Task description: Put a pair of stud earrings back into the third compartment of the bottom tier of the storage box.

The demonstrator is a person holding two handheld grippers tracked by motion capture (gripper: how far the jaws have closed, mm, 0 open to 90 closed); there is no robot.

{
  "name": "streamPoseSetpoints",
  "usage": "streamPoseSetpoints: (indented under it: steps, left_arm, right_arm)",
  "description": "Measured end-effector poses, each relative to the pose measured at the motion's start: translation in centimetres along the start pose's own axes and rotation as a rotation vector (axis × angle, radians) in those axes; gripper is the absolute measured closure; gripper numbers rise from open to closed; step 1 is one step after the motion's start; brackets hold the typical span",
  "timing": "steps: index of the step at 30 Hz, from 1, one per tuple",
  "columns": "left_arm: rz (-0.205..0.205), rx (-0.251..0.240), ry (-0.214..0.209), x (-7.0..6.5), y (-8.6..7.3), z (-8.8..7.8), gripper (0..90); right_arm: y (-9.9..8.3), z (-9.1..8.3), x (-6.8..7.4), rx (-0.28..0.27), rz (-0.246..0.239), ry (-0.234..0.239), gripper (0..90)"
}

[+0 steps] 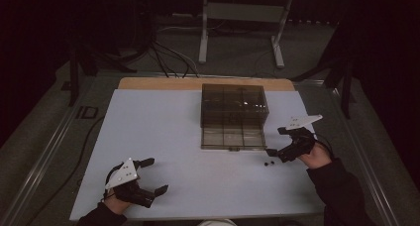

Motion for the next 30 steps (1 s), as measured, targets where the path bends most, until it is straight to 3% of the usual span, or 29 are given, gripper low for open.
streamPoseSetpoints:
  steps: [8,16,21,30]
  left_arm:
    - [0.0,0.002,0.001,0.0,0.0,0.0,0.7]
    - [0.001,0.003,0.001,0.0,0.0,0.0,0.7]
    - [0.0,0.004,0.001,0.0,0.0,0.0,0.7]
    - [0.002,0.009,0.001,0.0,-0.1,0.1,0.7]
  right_arm:
    - [-2.5,-0.1,0.4,0.004,0.038,0.019,1.4]
    - [-4.2,-0.2,0.7,-0.03,0.059,0.021,22.8]
    - [-4.7,0.1,1.0,-0.013,0.045,0.025,35.0]
    - [-5.3,1.1,1.3,0.015,-0.052,0.054,56.7]
Point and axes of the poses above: each handheld gripper's, and its own axes: z roughly forward along the jaws, y roughly out of its top, x roughly to its left, the point moved 1 cm from there along z, roughly forward along the jaws, and after that the axes turned 8 degrees about -x, right-handed, at the moved point
